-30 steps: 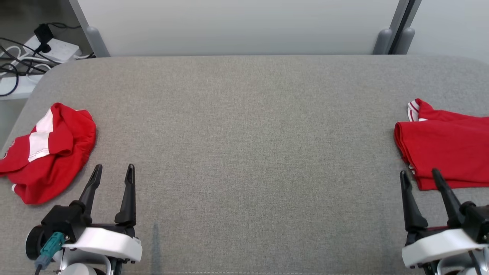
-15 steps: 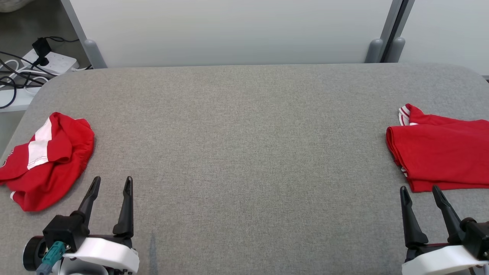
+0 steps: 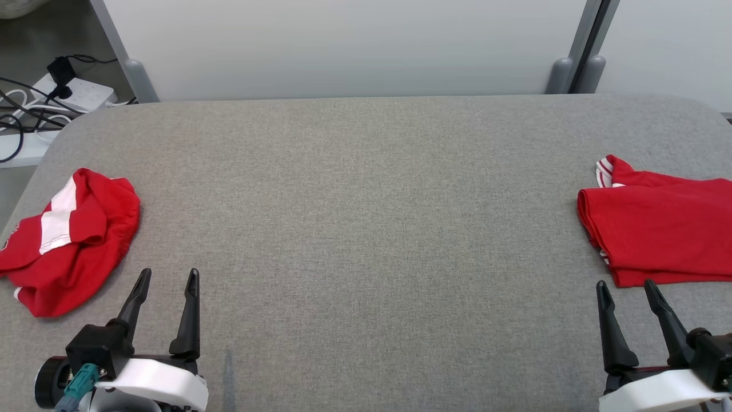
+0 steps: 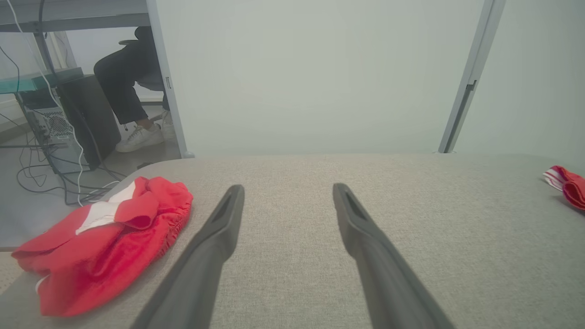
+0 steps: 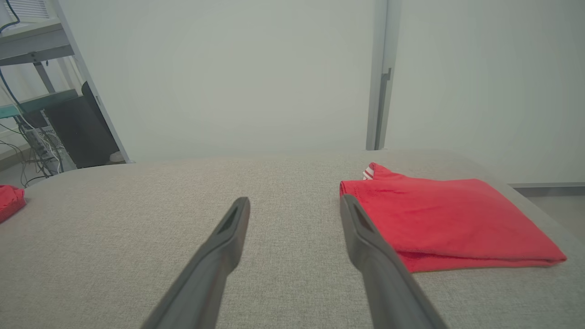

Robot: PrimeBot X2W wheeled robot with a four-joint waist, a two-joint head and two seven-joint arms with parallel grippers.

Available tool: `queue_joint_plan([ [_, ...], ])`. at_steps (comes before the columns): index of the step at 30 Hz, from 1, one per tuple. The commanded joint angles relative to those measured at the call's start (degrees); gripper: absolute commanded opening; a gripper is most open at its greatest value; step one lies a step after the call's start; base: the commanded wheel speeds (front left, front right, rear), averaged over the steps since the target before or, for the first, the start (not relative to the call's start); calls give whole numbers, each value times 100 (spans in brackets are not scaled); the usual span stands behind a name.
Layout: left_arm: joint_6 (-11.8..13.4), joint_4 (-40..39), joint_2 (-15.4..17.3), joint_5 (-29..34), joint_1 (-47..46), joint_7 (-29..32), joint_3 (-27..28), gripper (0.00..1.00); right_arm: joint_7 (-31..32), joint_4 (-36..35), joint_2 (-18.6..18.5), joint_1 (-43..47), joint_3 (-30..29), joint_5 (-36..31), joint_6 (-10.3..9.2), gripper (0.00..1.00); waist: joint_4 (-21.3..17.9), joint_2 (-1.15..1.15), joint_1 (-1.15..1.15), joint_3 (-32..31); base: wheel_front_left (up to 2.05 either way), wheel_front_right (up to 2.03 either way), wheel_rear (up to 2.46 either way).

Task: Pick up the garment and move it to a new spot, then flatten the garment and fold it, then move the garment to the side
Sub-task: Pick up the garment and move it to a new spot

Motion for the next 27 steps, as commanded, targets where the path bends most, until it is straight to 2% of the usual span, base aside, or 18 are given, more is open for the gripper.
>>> queue_joint_plan([
  [1, 72, -130, 177, -25, -189, -17, 216, 100, -27, -132, -65, -114, 146, 4, -16, 100, -6, 0, 0, 3, 0, 0, 0],
  [12, 134, -169, 152, -72, -249, -18, 243, 100, -15, -174, -57, -113, 79, 7, -16, 100, 197, 0, 0, 53, 0, 0, 0],
  [17, 224, -161, 91, -170, -251, -43, 435, 100, 33, -209, -56, -144, 79, -30, -16, 100, 611, 0, 0, 66, 0, 0, 0],
  [27, 307, -152, -115, -202, -53, -79, 710, 100, 161, -299, -98, -186, 79, -94, -16, 100, 1724, 0, 0, 39, 0, 0, 0],
])
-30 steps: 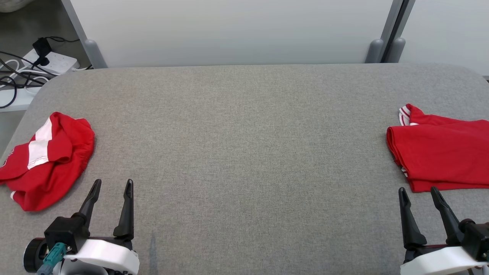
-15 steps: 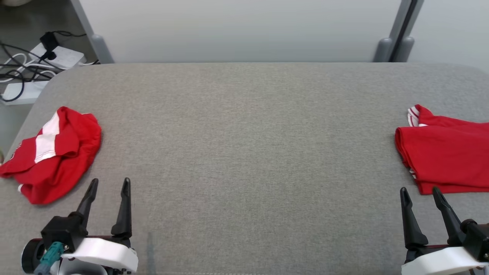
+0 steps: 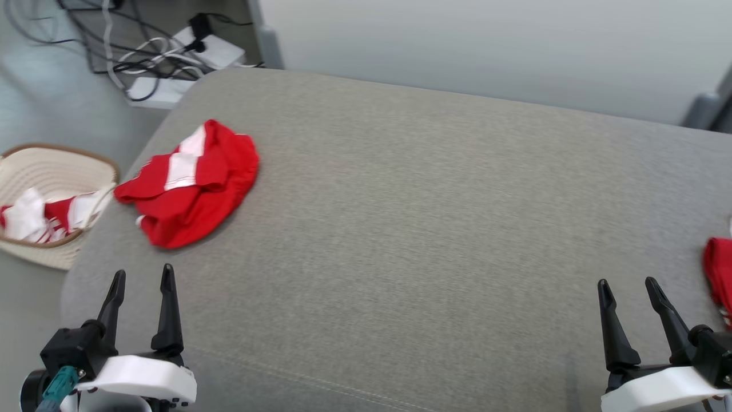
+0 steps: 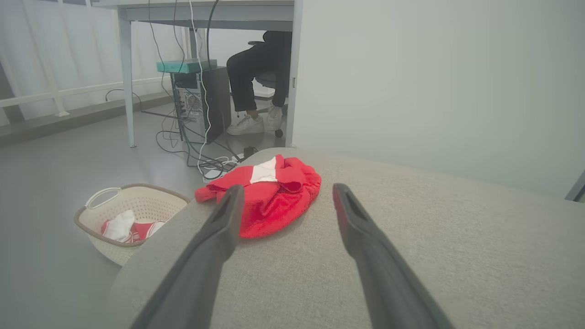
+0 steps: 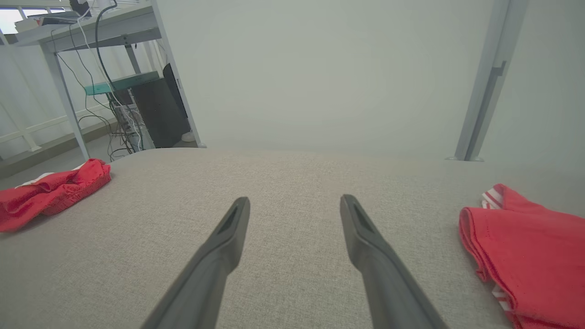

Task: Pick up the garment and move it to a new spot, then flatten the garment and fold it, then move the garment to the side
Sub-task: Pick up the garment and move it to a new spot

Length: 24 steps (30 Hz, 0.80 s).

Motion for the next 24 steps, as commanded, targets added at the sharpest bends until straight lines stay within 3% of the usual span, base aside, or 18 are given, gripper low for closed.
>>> queue_joint_plan([
  [1, 50, -125, 105, -43, -76, -70, 274, 100, 10, -223, -95, -181, 109, -89, -16, 100, 409, 0, 0, -40, 0, 0, 0],
  [9, -57, -70, -21, 15, -56, -74, 329, 100, 53, -284, -83, -135, 136, -90, -16, 100, 742, 0, 0, -98, 0, 0, 0],
  [24, -338, -58, -12, 113, -512, -75, 461, 100, 45, -287, -73, -159, 176, -45, -16, 100, 660, 0, 0, -32, 0, 0, 0],
])
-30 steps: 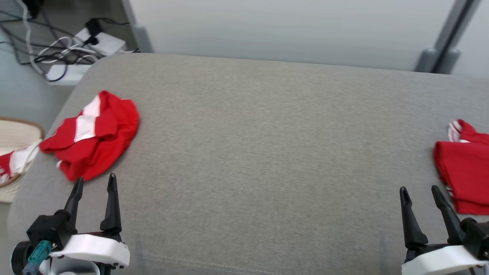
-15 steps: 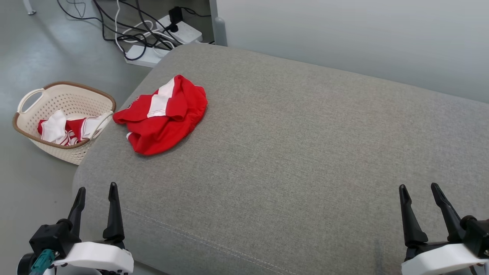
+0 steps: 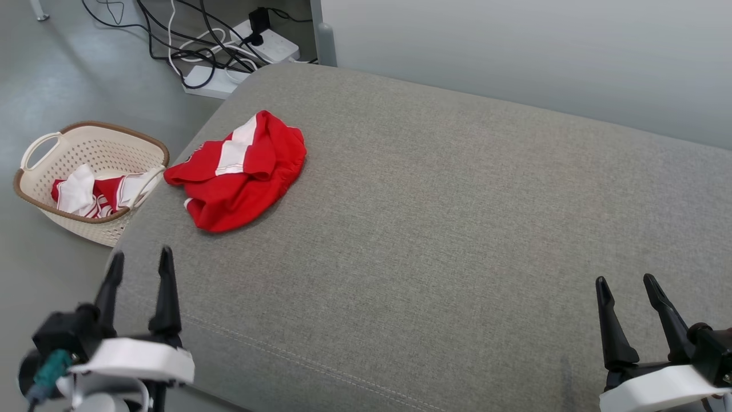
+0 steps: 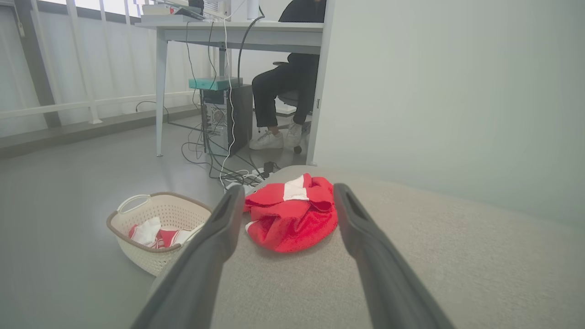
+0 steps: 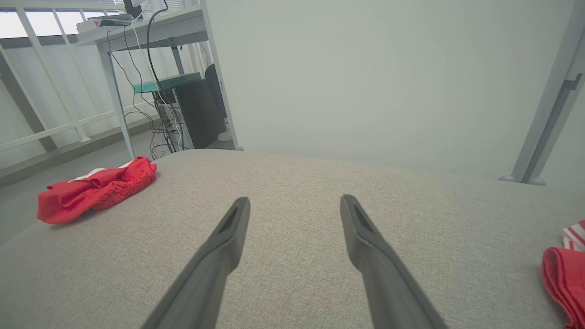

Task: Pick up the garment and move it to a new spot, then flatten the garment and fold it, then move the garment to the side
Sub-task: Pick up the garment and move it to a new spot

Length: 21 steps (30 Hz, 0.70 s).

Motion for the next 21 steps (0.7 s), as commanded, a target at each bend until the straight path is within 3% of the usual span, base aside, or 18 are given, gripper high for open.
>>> queue_joint_plan([
  [1, -84, -183, 236, 82, -545, -73, 288, 100, 0, -182, -77, -182, 150, -43, -16, 100, -50, 0, 0, 37, 0, 0, 0],
  [7, -182, -459, 665, 205, -1443, 129, 403, 100, 43, -282, -100, -257, 128, -99, -16, 100, -240, 0, 0, 251, 0, 0, 0],
  [10, -374, -406, 1011, 128, -2152, 482, 497, 100, 64, -363, -124, -318, 119, -125, -16, 100, -432, 0, 0, 460, 0, 0, 0],
  [17, -1068, 1051, 1601, -444, -3697, 1668, 548, 100, 71, -526, -169, -483, 102, -165, -16, 100, -1024, 0, 0, 1058, 0, 0, 0],
  [21, -1311, 2082, 1787, -718, -4282, 2346, 512, 100, 62, -585, -208, -628, 115, -178, -16, 100, -1351, 0, 0, 1463, 0, 0, 0],
])
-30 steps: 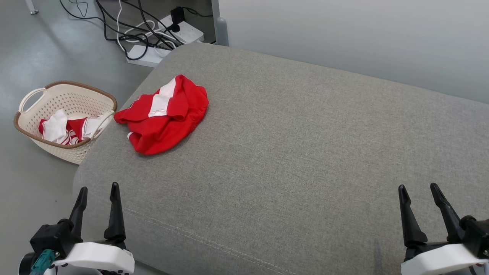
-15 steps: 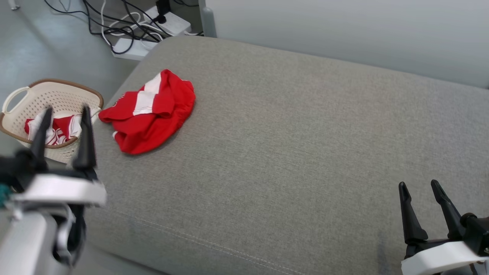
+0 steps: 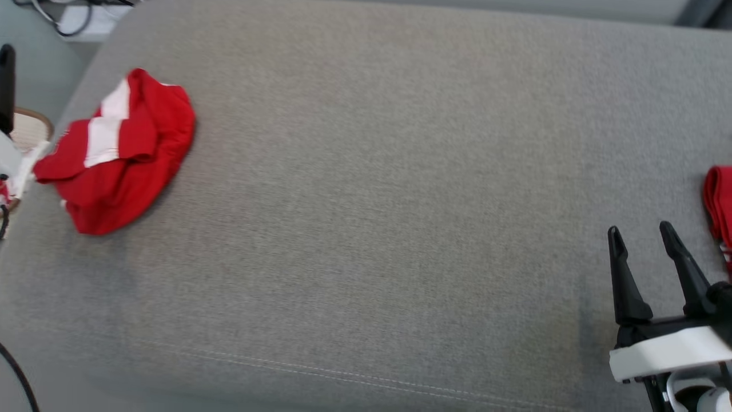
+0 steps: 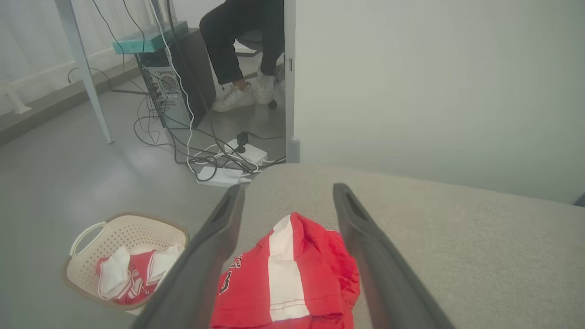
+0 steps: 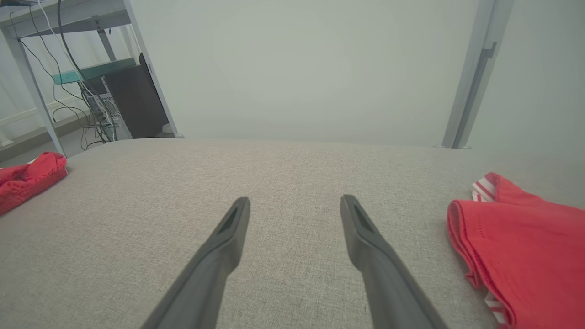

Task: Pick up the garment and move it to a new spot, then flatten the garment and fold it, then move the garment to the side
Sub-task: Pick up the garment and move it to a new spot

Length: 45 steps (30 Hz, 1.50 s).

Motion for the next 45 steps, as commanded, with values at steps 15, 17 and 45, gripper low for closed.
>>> queue_joint_plan([
  [15, -36, 1907, 487, -447, -946, 892, 202, 100, 2, -288, -258, -646, 207, -73, -16, 100, -893, 0, 0, 1331, 0, 0, 0],
  [17, -25, 2023, 453, -479, -965, 899, 207, 100, 7, -297, -255, -649, 202, -78, -16, 100, -897, 0, 0, 1347, 0, 0, 0],
  [45, -81, 1636, 823, -26, -1673, -725, 6, 42, -28, -208, -137, -528, 58, -54, -16, 100, -642, 0, 0, 629, 0, 0, 0],
])
